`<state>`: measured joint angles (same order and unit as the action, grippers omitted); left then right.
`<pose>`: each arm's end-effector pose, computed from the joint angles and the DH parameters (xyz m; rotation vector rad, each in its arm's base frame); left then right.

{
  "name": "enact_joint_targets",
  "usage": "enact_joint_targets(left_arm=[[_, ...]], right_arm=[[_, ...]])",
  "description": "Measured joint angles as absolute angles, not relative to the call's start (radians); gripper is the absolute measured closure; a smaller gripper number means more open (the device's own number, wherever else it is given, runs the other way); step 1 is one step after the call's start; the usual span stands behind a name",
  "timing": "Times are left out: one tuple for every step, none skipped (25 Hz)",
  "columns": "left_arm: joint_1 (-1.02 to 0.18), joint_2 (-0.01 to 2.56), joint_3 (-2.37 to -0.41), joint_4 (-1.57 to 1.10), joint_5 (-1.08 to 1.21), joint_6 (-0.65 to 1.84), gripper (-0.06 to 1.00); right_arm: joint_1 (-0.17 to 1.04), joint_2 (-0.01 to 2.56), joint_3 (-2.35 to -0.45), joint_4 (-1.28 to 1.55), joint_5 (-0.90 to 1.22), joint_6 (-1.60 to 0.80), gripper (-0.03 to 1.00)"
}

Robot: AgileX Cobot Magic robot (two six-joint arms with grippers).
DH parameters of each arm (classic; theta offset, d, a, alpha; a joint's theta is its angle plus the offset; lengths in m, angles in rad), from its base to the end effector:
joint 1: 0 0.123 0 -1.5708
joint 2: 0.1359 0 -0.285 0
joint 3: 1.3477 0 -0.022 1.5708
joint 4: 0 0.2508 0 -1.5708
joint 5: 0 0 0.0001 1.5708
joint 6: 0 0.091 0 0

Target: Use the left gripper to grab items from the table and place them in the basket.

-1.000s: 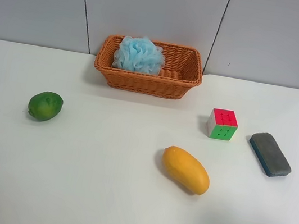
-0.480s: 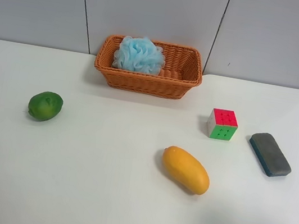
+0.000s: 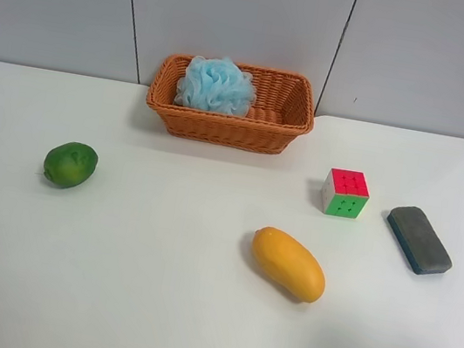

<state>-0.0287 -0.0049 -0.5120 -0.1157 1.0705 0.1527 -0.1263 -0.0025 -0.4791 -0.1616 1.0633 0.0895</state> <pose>-0.0080 -0.0090 0.2802 0.1912 2.0233 -0.0602 -0.0051 -0.0123 0.2721 0.2279 2.0488 -0.2169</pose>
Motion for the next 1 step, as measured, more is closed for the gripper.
enact_joint_targets(left_arm=[[-0.029, -0.005, -0.512, -0.116, 1.071, 0.153, -0.05]], right_arm=[[-0.126, -0.002, -0.479, -0.162, 1.063, 0.09, -0.02]])
